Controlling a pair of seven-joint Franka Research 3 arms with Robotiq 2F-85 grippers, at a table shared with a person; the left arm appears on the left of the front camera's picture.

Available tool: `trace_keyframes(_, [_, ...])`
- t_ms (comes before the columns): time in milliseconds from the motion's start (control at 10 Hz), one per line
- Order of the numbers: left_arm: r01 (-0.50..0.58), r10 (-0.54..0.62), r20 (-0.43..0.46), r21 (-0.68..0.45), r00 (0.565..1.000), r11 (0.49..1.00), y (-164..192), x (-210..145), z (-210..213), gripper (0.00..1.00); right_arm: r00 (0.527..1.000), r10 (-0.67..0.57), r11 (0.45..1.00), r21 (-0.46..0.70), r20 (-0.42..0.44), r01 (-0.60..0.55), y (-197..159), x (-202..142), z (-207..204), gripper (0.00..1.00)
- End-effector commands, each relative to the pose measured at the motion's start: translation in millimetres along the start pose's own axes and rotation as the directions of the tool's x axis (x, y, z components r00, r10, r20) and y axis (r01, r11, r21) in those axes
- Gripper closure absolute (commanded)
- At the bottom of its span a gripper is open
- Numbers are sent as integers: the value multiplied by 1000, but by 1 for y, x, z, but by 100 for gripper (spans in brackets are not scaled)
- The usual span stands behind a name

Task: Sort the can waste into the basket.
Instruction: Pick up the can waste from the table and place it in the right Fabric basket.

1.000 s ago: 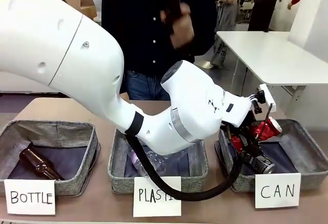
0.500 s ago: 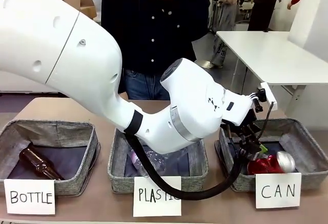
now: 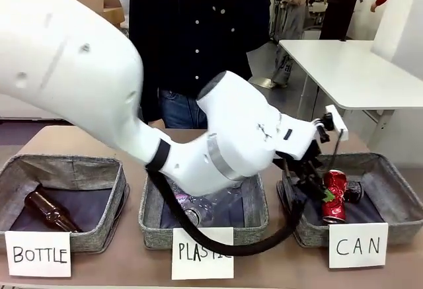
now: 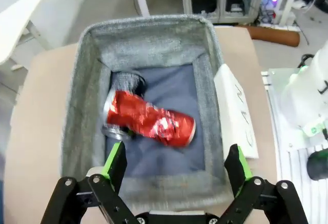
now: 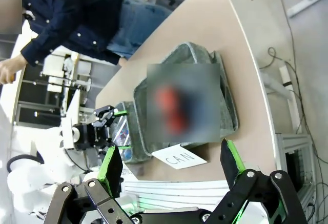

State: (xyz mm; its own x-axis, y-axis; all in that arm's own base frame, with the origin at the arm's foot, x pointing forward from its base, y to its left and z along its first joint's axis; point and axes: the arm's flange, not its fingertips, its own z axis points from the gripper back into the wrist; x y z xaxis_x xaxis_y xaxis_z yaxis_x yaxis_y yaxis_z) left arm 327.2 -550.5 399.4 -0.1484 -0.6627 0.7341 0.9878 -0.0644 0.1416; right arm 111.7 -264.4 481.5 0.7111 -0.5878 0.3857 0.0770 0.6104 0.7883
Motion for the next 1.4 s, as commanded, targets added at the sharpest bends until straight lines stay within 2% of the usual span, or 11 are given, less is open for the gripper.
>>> trace_keyframes(0, [-184, 181, -59, -58, 982, 981, -3, -7, 67, 0, 1000, 0, 1000, 0, 0, 0, 0, 0, 0, 0])
trace_keyframes(200, [-347, 346, -32, -50, 938, 937, -6, -36, 157, 0, 999, 38, 995, 95, 13, -39, 36, 5, -49, 0])
trace_keyframes(300, [-416, 418, -11, 92, 908, 905, -4, -57, 198, 0, 996, 86, 981, 173, 15, -88, 63, 3, -78, 0])
trace_keyframes(400, [-535, 534, 32, 32, 845, 844, -2, -82, 241, 0, 990, 144, 963, 231, -4, -139, 93, -5, -114, 0])
trace_keyframes(600, [-747, 732, 155, 97, 664, 657, 8, -145, 330, 0, 984, 162, 920, 373, -79, -122, 151, -31, -190, 0])
trace_keyframes(700, [-815, 787, 220, 92, 576, 572, 6, -175, 369, 0, 972, 195, 917, 376, -134, -132, 176, -43, -221, 0])
trace_keyframes(900, [-892, 841, 360, -47, 404, 449, -6, -228, 436, 0, 947, 207, 905, 416, -244, -91, 216, -62, -273, 0])
trace_keyframes(1000, [-896, 832, 453, -143, 320, 421, -15, -254, 470, 0, 916, 173, 916, 402, -361, -14, 226, -75, -297, 0])
trace_keyframes(1100, [-877, 811, 512, -206, 282, 435, -21, -274, 490, 0, 898, 149, 925, 379, -415, 22, 230, -80, -309, 0])
trace_keyframes(1200, [-862, 789, 554, -233, 264, 451, -22, -292, 497, 0, 906, 145, 943, 333, -398, -4, 232, -73, -313, 0])
trace_keyframes(1300, [-868, 791, 550, -220, 267, 446, -14, -309, 488, 0, 899, 208, 913, 407, -385, -37, 263, -29, -305, 0])
